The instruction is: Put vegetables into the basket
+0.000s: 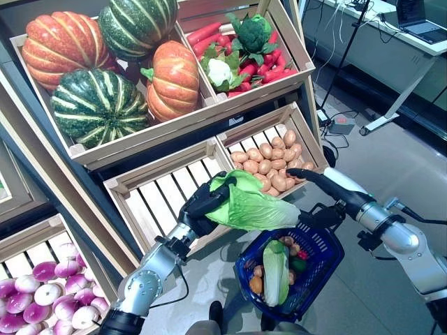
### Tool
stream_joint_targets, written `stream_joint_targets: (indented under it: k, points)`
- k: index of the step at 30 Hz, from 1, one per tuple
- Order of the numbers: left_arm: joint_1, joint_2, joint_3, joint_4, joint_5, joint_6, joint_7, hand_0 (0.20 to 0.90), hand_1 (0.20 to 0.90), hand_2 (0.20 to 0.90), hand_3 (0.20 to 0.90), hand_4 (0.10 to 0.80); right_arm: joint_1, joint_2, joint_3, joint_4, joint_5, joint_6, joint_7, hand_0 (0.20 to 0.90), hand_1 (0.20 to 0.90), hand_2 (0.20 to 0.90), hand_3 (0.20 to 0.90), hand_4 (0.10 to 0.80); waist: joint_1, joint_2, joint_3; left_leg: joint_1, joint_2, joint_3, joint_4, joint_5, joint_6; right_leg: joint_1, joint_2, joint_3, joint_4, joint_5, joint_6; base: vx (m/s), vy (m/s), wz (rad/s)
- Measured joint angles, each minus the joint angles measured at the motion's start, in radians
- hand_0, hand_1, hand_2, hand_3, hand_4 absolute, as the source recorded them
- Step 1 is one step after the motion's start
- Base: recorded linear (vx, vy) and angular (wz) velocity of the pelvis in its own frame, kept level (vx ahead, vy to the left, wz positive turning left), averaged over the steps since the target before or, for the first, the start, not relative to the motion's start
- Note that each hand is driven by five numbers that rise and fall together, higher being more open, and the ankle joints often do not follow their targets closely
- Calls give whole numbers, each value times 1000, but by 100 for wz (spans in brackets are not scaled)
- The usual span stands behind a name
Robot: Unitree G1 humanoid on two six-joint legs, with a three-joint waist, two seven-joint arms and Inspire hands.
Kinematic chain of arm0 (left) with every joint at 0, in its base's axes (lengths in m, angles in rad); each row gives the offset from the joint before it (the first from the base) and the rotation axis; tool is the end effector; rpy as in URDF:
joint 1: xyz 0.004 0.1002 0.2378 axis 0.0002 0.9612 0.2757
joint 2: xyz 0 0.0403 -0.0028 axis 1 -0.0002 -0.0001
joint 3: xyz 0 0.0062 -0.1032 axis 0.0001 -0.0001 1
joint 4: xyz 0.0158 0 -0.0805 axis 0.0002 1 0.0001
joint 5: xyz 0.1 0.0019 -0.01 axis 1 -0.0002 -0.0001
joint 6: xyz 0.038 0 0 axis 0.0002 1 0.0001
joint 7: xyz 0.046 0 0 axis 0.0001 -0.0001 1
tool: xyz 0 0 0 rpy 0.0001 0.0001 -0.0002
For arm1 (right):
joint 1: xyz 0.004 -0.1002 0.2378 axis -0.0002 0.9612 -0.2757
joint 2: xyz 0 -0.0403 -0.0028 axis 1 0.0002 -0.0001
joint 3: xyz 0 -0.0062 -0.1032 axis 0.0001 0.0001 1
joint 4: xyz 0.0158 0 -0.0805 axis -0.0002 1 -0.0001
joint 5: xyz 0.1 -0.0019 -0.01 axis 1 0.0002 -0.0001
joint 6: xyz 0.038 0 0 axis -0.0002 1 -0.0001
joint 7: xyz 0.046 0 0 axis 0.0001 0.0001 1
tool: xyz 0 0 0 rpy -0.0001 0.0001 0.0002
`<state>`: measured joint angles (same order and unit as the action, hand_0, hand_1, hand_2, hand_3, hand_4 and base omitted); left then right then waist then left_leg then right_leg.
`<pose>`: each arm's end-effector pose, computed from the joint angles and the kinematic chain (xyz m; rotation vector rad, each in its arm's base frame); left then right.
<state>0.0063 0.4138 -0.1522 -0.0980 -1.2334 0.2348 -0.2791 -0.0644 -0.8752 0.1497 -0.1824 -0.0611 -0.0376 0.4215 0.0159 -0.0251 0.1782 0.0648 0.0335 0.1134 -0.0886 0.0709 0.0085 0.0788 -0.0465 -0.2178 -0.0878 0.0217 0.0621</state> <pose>0.1982 0.1836 0.0567 -0.8395 0.1596 -0.5346 0.2100 -0.2447 0.1293 -0.9593 -0.0150 0.6117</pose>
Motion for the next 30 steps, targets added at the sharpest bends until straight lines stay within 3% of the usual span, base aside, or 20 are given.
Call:
stream_joint_targets:
  k: [15, 25, 30]
  points:
    - [0, 50, -40, 0, -57, 0, -47, 300, 300, 300, 300, 400, -44, -49, 74, -10, 192, 89, 228, 900, 900, 900, 900, 800, 0, -12, -25, 0, 0, 0, 0, 0, 0, 0, 0, -1, 0, 0, 0, 0, 0, 0]
    - [0, 62, -43, 1, -77, -1, -70, 300, 300, 300, 300, 400, -48, -53, 102, -10, 196, 89, 233, 900, 900, 900, 900, 800, 0, -14, -51, 0, 0, 0, 0, -1, 0, 0, 0, 0, 0, 0, 0, 0, 0, 0]
    - [0, 49, -44, 1, -78, -4, -73, 300, 300, 300, 300, 400, -48, 0, 103, 1, 225, 113, 182, 900, 900, 900, 900, 800, -1, -13, -51, 2, 0, 2, 0, -1, 0, 0, 0, 5, 0, 0, 0, 0, 0, 0]
